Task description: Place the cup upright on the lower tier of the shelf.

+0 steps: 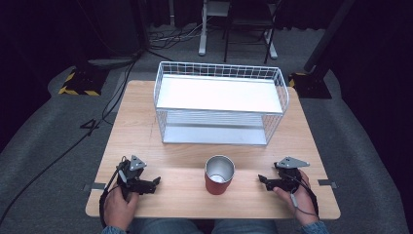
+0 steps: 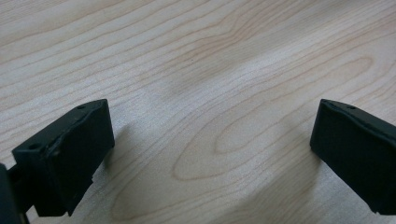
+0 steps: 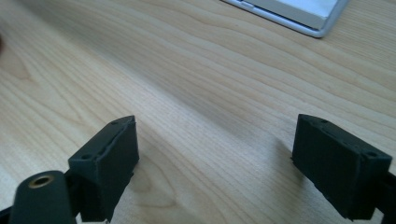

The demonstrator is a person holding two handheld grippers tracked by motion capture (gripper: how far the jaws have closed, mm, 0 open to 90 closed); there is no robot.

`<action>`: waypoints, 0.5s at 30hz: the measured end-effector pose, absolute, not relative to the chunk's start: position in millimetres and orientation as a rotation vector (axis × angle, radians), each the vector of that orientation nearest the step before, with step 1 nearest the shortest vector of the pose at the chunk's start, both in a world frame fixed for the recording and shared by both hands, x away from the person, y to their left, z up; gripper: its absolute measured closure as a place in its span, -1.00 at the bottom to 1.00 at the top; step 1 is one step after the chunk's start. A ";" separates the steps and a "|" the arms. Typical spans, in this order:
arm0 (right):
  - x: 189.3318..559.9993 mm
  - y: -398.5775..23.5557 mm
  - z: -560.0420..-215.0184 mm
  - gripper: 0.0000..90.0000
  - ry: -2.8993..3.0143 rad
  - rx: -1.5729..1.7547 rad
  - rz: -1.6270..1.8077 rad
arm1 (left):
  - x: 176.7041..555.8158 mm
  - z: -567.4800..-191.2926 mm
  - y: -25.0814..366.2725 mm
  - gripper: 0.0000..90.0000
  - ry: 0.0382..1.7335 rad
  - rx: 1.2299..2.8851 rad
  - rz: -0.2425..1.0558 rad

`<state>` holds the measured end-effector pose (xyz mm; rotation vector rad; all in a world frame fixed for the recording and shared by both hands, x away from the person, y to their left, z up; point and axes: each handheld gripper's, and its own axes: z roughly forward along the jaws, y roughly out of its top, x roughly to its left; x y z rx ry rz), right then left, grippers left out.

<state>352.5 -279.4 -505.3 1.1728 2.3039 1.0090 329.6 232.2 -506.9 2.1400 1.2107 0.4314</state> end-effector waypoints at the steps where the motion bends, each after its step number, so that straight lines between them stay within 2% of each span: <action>1: 352.5 -279.4 -505.3 -0.67 2.304 1.173 1.009 | 329.6 -506.9 232.2 -1.00 1.211 2.140 0.431; 15: 353.0 -278.1 -504.5 -0.67 2.246 1.254 0.973 | 329.7 -506.9 232.2 -1.00 1.211 2.140 0.431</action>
